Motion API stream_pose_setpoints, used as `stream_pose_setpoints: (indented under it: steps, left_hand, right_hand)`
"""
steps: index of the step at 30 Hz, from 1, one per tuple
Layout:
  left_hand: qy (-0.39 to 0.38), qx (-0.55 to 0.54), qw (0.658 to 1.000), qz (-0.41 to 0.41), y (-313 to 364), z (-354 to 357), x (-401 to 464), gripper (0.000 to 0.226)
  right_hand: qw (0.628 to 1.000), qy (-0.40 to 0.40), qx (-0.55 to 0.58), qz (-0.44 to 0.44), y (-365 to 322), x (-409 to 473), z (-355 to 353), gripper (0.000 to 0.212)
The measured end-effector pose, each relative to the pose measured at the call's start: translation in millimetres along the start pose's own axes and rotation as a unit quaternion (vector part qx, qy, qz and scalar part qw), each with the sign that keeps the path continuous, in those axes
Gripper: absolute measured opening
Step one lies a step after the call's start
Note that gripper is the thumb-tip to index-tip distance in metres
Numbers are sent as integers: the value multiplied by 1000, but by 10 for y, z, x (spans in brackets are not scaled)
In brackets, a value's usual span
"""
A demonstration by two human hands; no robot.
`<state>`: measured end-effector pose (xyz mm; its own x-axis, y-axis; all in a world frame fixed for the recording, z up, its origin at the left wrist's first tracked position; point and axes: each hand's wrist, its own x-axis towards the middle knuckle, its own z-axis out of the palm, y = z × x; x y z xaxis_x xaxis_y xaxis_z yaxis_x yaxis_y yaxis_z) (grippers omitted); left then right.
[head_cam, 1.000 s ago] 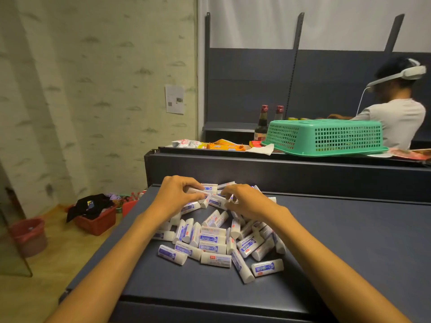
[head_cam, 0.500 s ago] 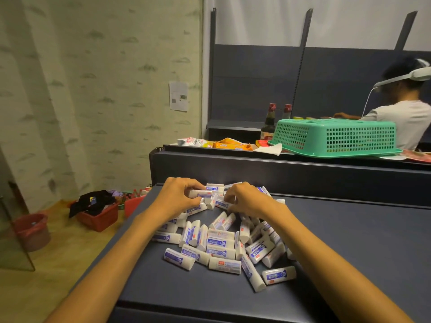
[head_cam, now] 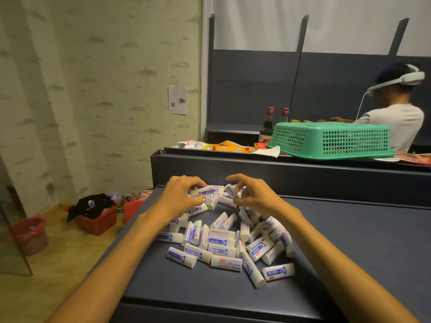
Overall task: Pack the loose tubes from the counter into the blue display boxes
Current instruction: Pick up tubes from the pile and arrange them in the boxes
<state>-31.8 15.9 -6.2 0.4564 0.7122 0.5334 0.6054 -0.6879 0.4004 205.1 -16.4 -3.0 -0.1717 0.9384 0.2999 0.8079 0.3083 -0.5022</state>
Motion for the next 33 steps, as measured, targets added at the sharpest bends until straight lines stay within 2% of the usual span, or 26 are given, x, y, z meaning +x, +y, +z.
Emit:
stream_pose_setpoints:
  steps: [7,12,18,22,28,33]
  left_hand:
    - [13,-9,1000,25,37,-43,-22,27]
    - [15,-17,999,38,81,-62,-64,26]
    - [14,-23,998,56,91,-44,-111,28]
    - [19,-30,997,68,144,4,-150,27]
    - [19,-34,995,88,327,206,-115,24]
    - [8,-29,993,112,689,353,-82,25]
  right_hand:
    - [994,63,77,35,-38,-169,-165,31]
    - [990,78,105,55,-28,-298,-189,23]
    - [990,85,100,53,-19,-473,-175,28]
    - [992,120,32,23,-27,-661,-188,21]
    - [981,164,-92,-42,15,-993,-295,23]
    - [977,184,-103,-31,69,-1349,-526,23]
